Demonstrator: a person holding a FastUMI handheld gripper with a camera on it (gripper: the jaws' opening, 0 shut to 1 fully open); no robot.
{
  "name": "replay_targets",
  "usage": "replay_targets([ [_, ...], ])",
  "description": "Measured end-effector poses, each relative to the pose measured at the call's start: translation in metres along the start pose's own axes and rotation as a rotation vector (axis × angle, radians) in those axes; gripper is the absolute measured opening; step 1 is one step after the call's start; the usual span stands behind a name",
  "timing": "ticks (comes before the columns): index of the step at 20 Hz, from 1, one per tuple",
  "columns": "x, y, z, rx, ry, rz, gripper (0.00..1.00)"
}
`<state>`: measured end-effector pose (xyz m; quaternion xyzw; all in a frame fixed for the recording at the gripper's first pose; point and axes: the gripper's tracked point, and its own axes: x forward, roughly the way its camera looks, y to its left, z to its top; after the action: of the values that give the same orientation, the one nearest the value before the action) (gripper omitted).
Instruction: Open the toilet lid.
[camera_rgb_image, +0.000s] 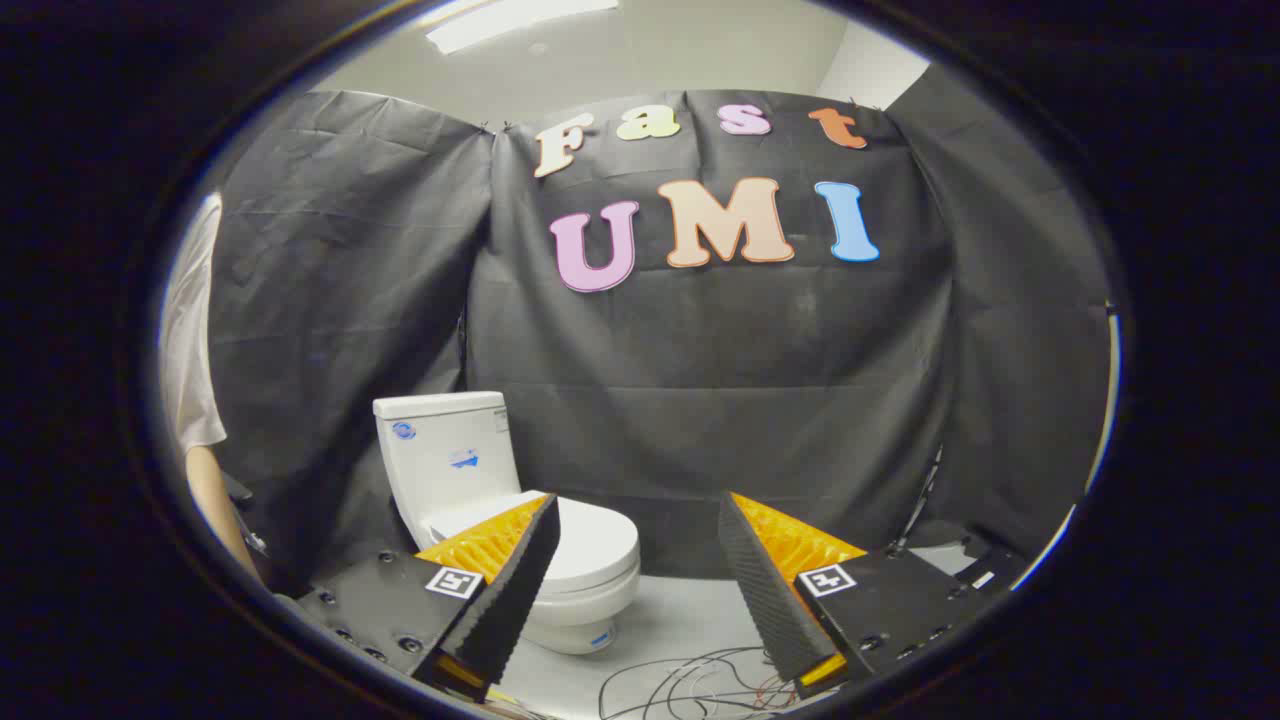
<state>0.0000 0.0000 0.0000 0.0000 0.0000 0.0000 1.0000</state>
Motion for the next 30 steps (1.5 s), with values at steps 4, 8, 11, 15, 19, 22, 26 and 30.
replay_targets([
  [4, 0.000, 0.000, 0.000, 0.001, 0.000, 0.000, 0.99],
  [8, 0.000, -0.001, 0.000, 0.002, 0.000, -0.002, 0.99],
  [11, 0.001, -0.001, 0.000, 0.000, 0.000, -0.004, 0.99],
  [15, 0.005, -0.001, -0.002, -0.001, 0.001, -0.004, 0.98],
  [19, 0.042, 0.001, -0.006, -0.006, 0.033, -0.008, 0.98],
  [22, 0.065, 0.009, -0.007, -0.026, 0.028, 0.011, 0.97],
  [26, 0.096, 0.029, 0.000, -0.045, 0.000, 0.043, 0.95],
  [30, 0.112, 0.050, 0.005, -0.035, -0.023, 0.017, 0.95],
])
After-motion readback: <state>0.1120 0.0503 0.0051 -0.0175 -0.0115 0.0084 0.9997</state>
